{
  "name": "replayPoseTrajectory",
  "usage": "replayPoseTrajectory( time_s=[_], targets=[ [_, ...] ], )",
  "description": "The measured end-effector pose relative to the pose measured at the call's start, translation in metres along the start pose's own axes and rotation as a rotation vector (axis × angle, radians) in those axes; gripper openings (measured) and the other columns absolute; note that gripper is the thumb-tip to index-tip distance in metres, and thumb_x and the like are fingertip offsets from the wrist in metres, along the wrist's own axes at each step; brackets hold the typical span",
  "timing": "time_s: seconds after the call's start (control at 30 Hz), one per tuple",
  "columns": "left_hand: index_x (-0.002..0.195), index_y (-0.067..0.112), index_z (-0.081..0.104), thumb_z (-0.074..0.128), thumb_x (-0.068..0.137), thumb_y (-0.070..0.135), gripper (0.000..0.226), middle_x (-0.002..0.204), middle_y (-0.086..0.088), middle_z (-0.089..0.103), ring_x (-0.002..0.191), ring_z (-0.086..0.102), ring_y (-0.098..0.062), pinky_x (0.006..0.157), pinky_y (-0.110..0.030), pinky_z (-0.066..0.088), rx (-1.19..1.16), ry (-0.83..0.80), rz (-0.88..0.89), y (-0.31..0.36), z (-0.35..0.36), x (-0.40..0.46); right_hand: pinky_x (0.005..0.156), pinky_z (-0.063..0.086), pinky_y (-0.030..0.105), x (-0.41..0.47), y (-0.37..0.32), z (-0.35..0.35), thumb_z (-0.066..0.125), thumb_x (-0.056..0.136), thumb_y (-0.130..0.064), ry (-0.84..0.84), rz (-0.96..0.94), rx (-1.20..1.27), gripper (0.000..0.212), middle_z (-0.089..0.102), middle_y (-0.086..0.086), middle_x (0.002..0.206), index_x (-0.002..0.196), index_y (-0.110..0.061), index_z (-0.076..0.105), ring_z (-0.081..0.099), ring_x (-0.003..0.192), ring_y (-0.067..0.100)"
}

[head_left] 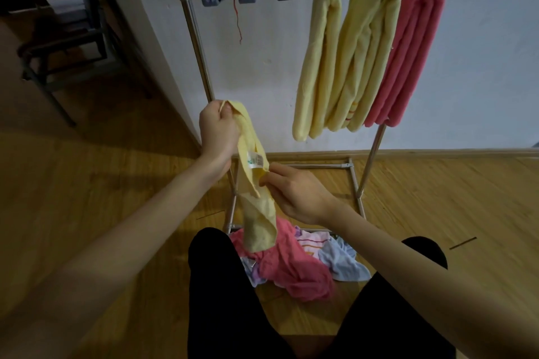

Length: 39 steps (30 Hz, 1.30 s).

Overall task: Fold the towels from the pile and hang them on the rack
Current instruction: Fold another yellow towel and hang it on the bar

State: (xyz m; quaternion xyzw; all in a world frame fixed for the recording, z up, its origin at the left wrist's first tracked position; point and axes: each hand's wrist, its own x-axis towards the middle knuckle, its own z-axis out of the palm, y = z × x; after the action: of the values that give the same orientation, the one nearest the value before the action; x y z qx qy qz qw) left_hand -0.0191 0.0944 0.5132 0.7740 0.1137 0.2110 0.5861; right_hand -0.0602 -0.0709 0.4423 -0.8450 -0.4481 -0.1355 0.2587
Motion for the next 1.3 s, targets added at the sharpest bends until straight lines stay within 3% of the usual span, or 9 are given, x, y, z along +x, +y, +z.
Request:
replayPoseTrajectory(
  time_s=[0.17,0.3,0.43,0.6,0.8,0.9,1.0,1.17,1.3],
  targets=[
    [0.085,0.021,0.053,0.036,0.102,0.017,0.024,0.088,-0.006,0.057,0.087,0.061,-0.023,0.08,-0.039,0.052,-0.003,0.038,0.004,0.0,0.003,-0.001,0.055,0.044,0.041,0.003,-0.006,-0.008,0.036,0.084,-0.033,0.076,0.118,0.153,0.039,0.054,0.006,0.083,0.087,-0.005,0.062,0.051,0.064,0.024],
    [0.094,0.018,0.054,0.036,0.102,0.018,0.019,0.09,-0.004,0.059,0.092,0.063,-0.025,0.088,-0.048,0.053,0.021,0.051,0.016,-0.002,0.004,-0.002,0.052,0.039,0.044,0.004,-0.008,-0.016,0.036,0.086,-0.035,0.128,0.157,0.219,0.034,0.045,0.004,0.072,0.07,-0.008,0.048,0.044,0.059,0.023],
    [0.097,0.017,0.054,0.036,0.102,0.018,0.019,0.09,-0.001,0.058,0.092,0.062,-0.022,0.086,-0.048,0.054,0.002,0.05,0.011,-0.002,0.007,-0.006,0.046,0.038,0.037,0.006,-0.009,-0.016,0.05,0.085,-0.043,0.179,0.227,0.092,0.034,0.041,-0.002,0.068,0.066,-0.016,0.043,0.043,0.051,0.02],
    [0.096,0.018,0.054,0.037,0.101,0.017,0.019,0.095,-0.005,0.06,0.094,0.063,-0.023,0.084,-0.049,0.055,-0.008,0.052,-0.018,-0.005,0.004,-0.005,0.044,0.042,0.041,0.001,0.007,-0.01,0.042,0.094,-0.029,0.173,0.252,-0.039,0.031,0.046,0.004,0.074,0.075,-0.008,0.052,0.048,0.053,0.025],
    [0.108,0.006,0.052,0.038,0.102,0.013,0.017,0.103,-0.014,0.059,0.082,0.068,-0.02,0.067,-0.034,0.061,-0.008,-0.084,-0.162,-0.011,-0.011,-0.008,0.056,0.047,0.035,-0.003,0.039,-0.028,0.052,0.094,-0.023,0.117,0.254,-0.075,0.027,0.052,0.006,0.081,0.086,-0.003,0.067,0.055,0.064,0.024],
    [0.108,0.002,0.053,0.039,0.102,0.011,0.018,0.09,-0.016,0.061,0.068,0.069,-0.023,0.056,-0.029,0.059,0.17,-0.262,-0.228,-0.02,-0.023,-0.011,0.058,0.043,0.029,0.003,0.052,-0.042,0.062,0.089,-0.012,0.129,0.252,-0.073,0.015,0.052,0.004,0.076,0.085,-0.001,0.072,0.05,0.062,0.017],
    [0.098,0.004,0.056,0.046,0.099,0.013,0.013,0.081,-0.013,0.065,0.063,0.069,-0.02,0.06,-0.033,0.06,0.494,-0.382,-0.197,-0.031,-0.031,-0.015,0.061,0.045,0.03,0.01,0.06,-0.052,0.065,0.087,-0.01,0.078,0.236,-0.071,0.012,0.057,0.006,0.079,0.087,-0.002,0.074,0.053,0.063,0.015],
    [0.076,0.009,0.066,0.065,0.087,0.022,0.017,0.067,-0.006,0.065,0.059,0.063,-0.015,0.058,-0.03,0.053,1.013,-0.419,0.081,-0.032,-0.033,-0.006,0.062,0.045,0.031,0.016,0.062,-0.059,0.065,0.087,-0.01,0.006,0.186,-0.072,0.012,0.057,0.007,0.083,0.09,-0.003,0.074,0.049,0.065,0.012],
    [0.075,0.005,0.067,0.065,0.083,0.024,0.021,0.062,-0.003,0.053,0.056,0.052,-0.018,0.051,-0.027,0.04,1.025,-0.363,0.119,-0.02,-0.03,0.006,0.062,0.05,0.037,0.008,0.07,-0.067,0.067,0.085,-0.008,-0.01,0.187,-0.094,0.009,0.06,0.007,0.082,0.087,-0.002,0.073,0.055,0.064,0.017]
  ],
)
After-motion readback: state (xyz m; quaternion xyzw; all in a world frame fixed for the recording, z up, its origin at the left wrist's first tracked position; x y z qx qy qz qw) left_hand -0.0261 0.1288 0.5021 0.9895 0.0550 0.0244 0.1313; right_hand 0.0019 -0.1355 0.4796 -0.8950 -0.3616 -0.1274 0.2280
